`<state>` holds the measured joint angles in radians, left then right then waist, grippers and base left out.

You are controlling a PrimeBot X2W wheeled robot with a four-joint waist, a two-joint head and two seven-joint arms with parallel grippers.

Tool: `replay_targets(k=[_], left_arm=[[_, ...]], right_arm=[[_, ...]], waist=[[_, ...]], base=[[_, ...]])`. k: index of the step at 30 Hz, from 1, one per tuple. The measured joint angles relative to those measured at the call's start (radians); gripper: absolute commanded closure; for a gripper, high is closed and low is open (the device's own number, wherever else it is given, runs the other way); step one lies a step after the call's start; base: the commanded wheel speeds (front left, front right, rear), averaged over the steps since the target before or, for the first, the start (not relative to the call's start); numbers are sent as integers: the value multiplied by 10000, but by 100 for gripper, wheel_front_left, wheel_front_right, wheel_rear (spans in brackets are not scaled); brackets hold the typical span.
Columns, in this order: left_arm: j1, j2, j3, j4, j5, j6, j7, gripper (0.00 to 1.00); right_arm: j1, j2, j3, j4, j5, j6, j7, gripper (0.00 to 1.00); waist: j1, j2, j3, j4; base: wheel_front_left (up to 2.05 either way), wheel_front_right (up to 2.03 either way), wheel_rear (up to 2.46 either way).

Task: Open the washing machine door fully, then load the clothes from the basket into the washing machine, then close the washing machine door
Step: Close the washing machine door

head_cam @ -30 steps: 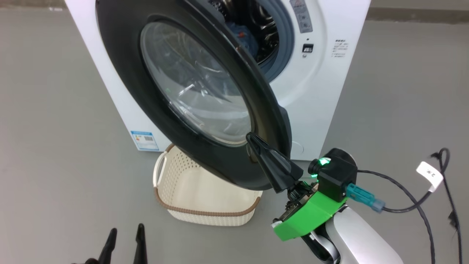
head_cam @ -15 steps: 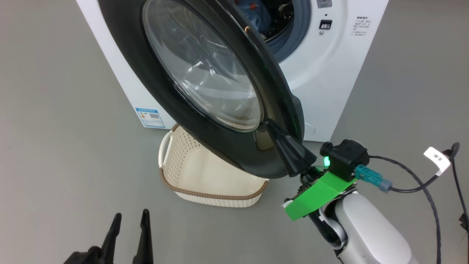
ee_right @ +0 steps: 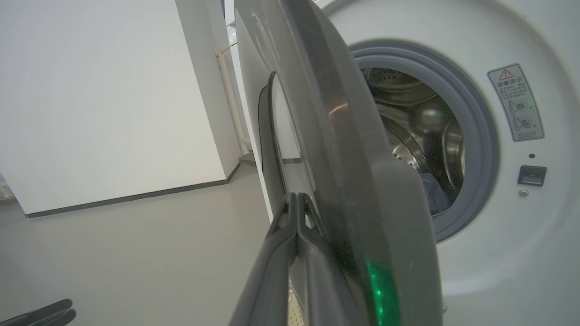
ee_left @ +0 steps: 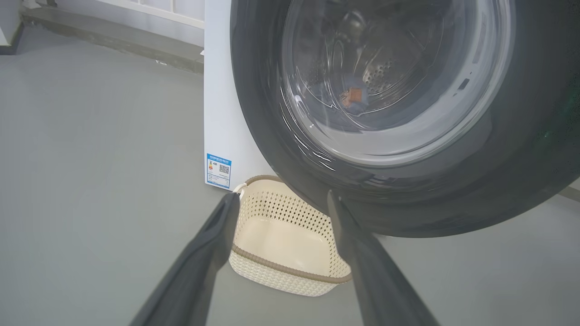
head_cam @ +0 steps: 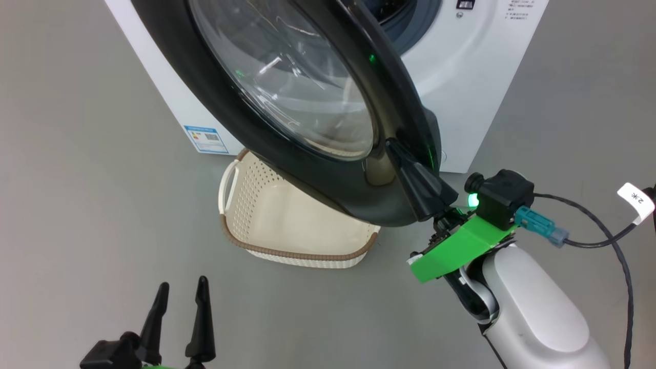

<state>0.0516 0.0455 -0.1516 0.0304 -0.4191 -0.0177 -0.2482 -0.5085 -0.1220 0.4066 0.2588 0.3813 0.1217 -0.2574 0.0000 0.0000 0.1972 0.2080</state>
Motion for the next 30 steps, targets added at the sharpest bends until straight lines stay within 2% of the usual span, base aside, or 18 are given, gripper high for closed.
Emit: replay_targets(k=[13, 30], left_arm=[[-606, -8, -470, -468, -489, 224, -71, 0], [-1985, -31, -1638, -1942, -1055, 568, -73, 0]], right_arm=[[-1166, -493, -311, -23, 13, 77, 0, 100], [-4413, -1724, -430, 510, 12, 77, 0, 100]], waist=[[0, 0, 1013, -107], [0, 0, 3305, -138]], base=[[0, 0, 0], [0, 0, 0]])
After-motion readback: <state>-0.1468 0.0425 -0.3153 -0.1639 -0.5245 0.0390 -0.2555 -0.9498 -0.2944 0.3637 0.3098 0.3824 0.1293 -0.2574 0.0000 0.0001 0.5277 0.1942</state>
